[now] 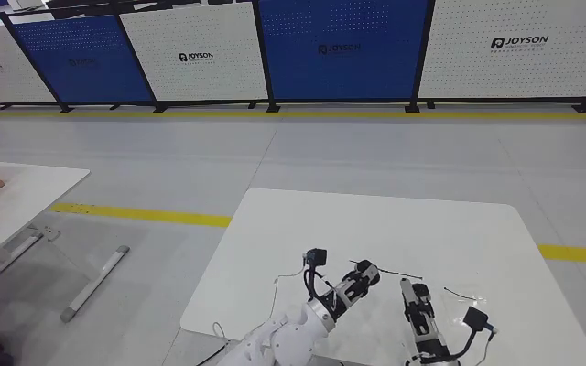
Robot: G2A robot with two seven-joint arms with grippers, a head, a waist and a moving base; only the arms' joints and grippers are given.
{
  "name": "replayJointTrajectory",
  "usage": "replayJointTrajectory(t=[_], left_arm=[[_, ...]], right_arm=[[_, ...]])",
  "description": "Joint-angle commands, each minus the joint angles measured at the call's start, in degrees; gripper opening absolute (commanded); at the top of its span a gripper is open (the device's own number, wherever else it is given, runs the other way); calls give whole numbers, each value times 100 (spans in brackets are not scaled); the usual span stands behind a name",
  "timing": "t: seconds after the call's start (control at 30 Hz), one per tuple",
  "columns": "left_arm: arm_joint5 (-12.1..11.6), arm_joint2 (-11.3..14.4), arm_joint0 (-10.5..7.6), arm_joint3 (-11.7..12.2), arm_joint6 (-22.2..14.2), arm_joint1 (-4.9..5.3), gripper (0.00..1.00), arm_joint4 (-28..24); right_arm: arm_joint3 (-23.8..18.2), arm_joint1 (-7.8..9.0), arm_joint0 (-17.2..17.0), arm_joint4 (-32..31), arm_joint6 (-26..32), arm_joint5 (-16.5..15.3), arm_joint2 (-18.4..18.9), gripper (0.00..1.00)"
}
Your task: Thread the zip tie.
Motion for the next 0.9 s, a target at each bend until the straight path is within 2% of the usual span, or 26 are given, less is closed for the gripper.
replayJointTrajectory(t=[0.0,0.07,0.37,0.43,0.53,0.73,0.87], left_arm=[[-94,-51,3,13,-16,-8,0,-299],[-113,-70,-54,50,-62,4,0,-78],[-113,-70,-54,50,-62,4,0,-78],[-146,-29,0,-5,-257,-20,0,-634],[-201,-104,14,-18,-496,-38,0,-1423],[-366,-304,163,-239,-662,-20,0,-2103],[-393,-336,184,-281,-744,-11,0,-2181]], right_arm=[[-86,4,-67,22,-92,-2,17,100],[-95,4,-78,41,-102,-2,17,100],[-95,4,-78,41,-102,-2,17,100],[-96,5,-7,-25,-72,114,48,100],[-92,21,84,-729,-212,336,114,100],[-141,69,114,-2127,-198,782,161,100],[-176,80,100,-2394,-175,869,159,100]])
